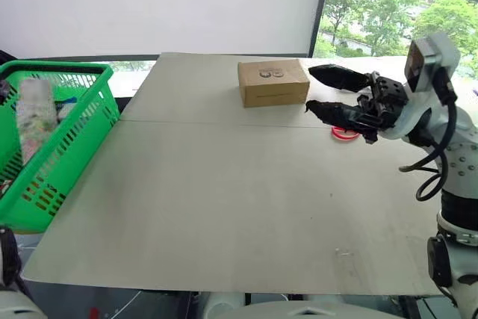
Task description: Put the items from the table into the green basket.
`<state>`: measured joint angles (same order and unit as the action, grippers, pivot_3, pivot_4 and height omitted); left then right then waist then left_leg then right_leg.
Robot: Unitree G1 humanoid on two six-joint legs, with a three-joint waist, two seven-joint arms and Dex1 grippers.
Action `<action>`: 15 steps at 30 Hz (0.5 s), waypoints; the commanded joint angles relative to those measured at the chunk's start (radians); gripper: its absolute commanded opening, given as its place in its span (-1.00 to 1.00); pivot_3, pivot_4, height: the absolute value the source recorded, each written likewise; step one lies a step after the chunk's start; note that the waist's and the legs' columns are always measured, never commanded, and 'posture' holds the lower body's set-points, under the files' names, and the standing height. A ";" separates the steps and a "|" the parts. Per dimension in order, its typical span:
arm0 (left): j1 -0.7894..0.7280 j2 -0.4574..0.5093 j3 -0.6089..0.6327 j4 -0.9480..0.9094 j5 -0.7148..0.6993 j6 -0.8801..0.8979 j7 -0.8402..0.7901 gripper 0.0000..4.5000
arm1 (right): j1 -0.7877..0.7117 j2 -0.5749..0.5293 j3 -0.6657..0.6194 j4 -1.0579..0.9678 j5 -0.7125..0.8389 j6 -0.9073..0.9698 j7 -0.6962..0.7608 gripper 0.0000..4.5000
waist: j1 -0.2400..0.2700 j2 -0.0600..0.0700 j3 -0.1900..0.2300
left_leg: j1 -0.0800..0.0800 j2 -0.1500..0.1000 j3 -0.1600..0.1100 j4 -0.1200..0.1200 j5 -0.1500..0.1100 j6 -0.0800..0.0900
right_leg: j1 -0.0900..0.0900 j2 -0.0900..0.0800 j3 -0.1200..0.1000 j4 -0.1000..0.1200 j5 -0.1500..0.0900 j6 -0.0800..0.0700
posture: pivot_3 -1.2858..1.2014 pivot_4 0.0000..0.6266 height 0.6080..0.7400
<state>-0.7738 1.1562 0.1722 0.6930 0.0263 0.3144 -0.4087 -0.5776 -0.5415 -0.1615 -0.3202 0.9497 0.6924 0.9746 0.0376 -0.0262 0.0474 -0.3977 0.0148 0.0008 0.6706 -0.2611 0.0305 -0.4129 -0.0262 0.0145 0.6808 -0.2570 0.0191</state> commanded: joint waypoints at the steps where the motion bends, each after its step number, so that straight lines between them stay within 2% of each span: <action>1: 0.009 -0.110 0.147 -0.216 -0.244 0.007 -0.146 0.97 | 0.028 -0.019 -0.010 -0.006 -0.014 -0.019 0.003 0.70 | 0.013 -0.002 -0.002 | -0.001 0.000 -0.001 0.001 0.000 0.000 | 0.000 -0.001 0.000 0.000 0.000 0.000 | 0.12 -1.00 0.76; 4: 0.300 -0.191 0.158 -0.602 -0.423 0.118 -0.331 0.97 | 0.119 -0.037 -0.013 0.043 -0.136 -0.099 -0.024 0.70 | 0.009 -0.004 -0.007 | -0.002 -0.001 -0.001 0.001 0.000 0.000 | 0.000 -0.002 0.001 -0.002 0.000 0.000 | 0.12 -1.00 0.76; 5: 0.370 -0.230 0.163 -0.692 -0.476 0.178 -0.331 0.97 | 0.157 -0.047 -0.003 0.054 -0.191 -0.138 -0.028 0.70 | 0.005 -0.001 -0.011 | -0.001 -0.002 0.001 0.000 0.000 0.000 | 0.000 -0.005 0.002 -0.001 0.000 0.000 | 0.12 -1.00 0.76; 8: 0.570 -0.324 0.093 -0.916 -0.484 0.194 -0.310 0.97 | 0.280 -0.079 0.039 0.097 -0.339 -0.254 -0.018 0.70 | 0.001 0.001 -0.012 | -0.001 -0.005 0.003 -0.002 -0.001 0.002 | -0.001 -0.010 0.002 -0.002 0.000 0.000 | 0.12 -1.00 0.76; 11: 0.701 -0.435 0.037 -1.069 -0.490 0.221 -0.244 0.97 | 0.380 -0.087 0.057 0.167 -0.432 -0.342 -0.011 0.70 | 0.004 0.002 -0.011 | -0.001 -0.004 0.003 -0.002 -0.001 0.002 | -0.001 -0.009 0.001 -0.001 0.000 0.000 | 0.11 -1.00 0.76; 15: 0.815 -0.577 -0.080 -1.106 -0.462 0.186 -0.216 0.97 | 0.488 -0.075 0.063 0.284 -0.587 -0.557 -0.046 0.70 | 0.011 0.009 -0.015 | 0.004 -0.003 0.002 -0.001 -0.001 0.002 | 0.003 -0.007 0.000 0.000 0.000 -0.001 | 0.12 -1.00 0.76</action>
<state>0.0223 0.6038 0.1345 -0.3820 -0.4525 0.5294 -0.6382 -0.0987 -0.6217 -0.0772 -0.0541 0.4100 0.2370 0.9504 0.0490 -0.0177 0.0323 -0.3919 0.0114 0.0028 0.6699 -0.2617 0.0324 -0.4085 -0.0324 0.0152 0.6803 -0.2570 0.0184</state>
